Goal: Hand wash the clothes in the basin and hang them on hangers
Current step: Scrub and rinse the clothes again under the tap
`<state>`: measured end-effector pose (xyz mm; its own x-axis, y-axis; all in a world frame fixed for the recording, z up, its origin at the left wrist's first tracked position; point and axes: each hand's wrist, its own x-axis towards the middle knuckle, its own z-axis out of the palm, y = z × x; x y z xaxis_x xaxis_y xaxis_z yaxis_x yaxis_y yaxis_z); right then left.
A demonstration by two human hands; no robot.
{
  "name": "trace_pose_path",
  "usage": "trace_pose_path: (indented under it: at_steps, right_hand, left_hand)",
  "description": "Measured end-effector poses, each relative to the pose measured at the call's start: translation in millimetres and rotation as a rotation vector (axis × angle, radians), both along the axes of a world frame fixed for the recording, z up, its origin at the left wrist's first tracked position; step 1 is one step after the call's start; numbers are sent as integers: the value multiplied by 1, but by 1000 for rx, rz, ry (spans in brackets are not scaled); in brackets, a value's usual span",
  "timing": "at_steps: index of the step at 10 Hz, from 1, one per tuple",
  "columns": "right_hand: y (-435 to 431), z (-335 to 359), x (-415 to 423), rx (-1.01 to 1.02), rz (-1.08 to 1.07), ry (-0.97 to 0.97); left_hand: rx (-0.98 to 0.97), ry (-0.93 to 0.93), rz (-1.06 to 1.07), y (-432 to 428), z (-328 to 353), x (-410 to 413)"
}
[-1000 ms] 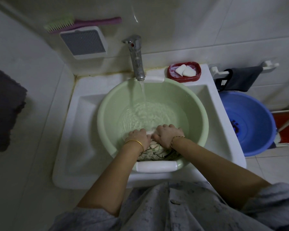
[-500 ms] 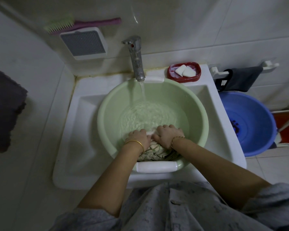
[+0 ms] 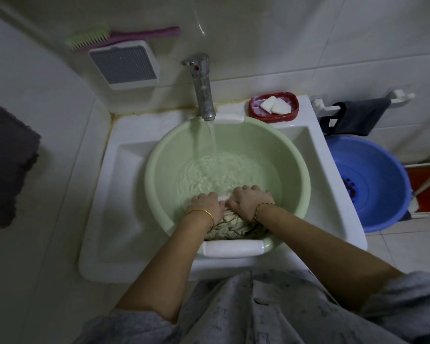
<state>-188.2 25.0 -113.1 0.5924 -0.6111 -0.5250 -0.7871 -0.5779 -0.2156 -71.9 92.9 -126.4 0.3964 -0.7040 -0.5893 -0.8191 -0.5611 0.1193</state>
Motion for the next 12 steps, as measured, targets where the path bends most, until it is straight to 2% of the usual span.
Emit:
trace_pose_path:
  at_steps: [12]
  right_hand:
    - [1, 1, 1, -9, -11, 3]
  left_hand:
    - [9, -1, -16, 1, 5, -1]
